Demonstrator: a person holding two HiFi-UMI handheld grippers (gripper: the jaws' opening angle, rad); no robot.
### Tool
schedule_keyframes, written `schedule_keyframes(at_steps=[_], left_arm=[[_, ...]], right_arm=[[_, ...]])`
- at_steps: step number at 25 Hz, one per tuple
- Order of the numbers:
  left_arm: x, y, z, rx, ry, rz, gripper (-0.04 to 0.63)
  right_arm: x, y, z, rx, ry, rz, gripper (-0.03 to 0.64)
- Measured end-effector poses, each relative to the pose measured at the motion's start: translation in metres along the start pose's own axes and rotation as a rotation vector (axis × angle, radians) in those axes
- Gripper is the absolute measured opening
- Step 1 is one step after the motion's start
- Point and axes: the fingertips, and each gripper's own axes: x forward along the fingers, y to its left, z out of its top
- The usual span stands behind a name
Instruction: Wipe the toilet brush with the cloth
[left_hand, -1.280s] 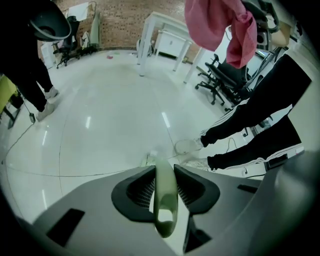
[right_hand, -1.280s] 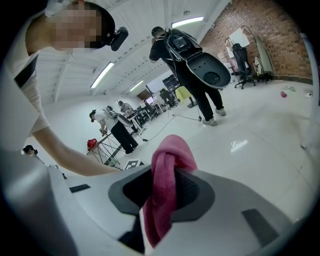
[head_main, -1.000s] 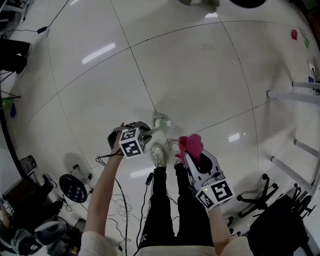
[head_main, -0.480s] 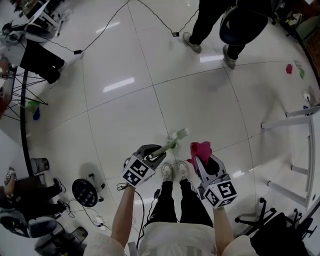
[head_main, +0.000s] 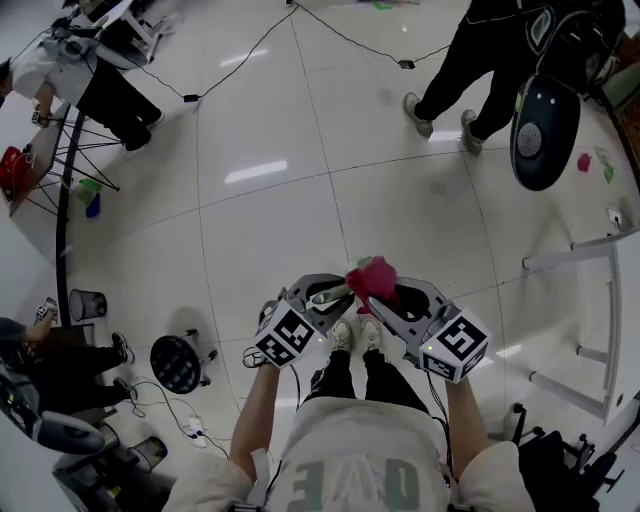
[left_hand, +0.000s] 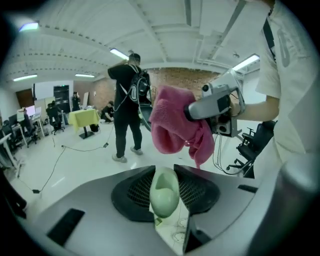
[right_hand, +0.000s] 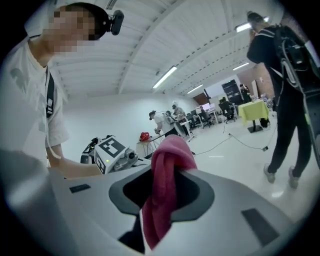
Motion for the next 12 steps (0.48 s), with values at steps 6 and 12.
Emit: schedule_keyframes(at_steps=[6, 12], left_arm=[[-0.020, -0.010, 0.009, 0.081, 0.010, 0.013, 0.118], [-0.040, -0.010, 0.021, 0.128, -0.018, 0.008, 0.118]], right_arm=[[0.017, 0.028, -0.010, -0.159, 0.124, 0.045, 0.096], [0.029, 0.041, -0.015, -0.197, 0.144, 0.100, 0.096]])
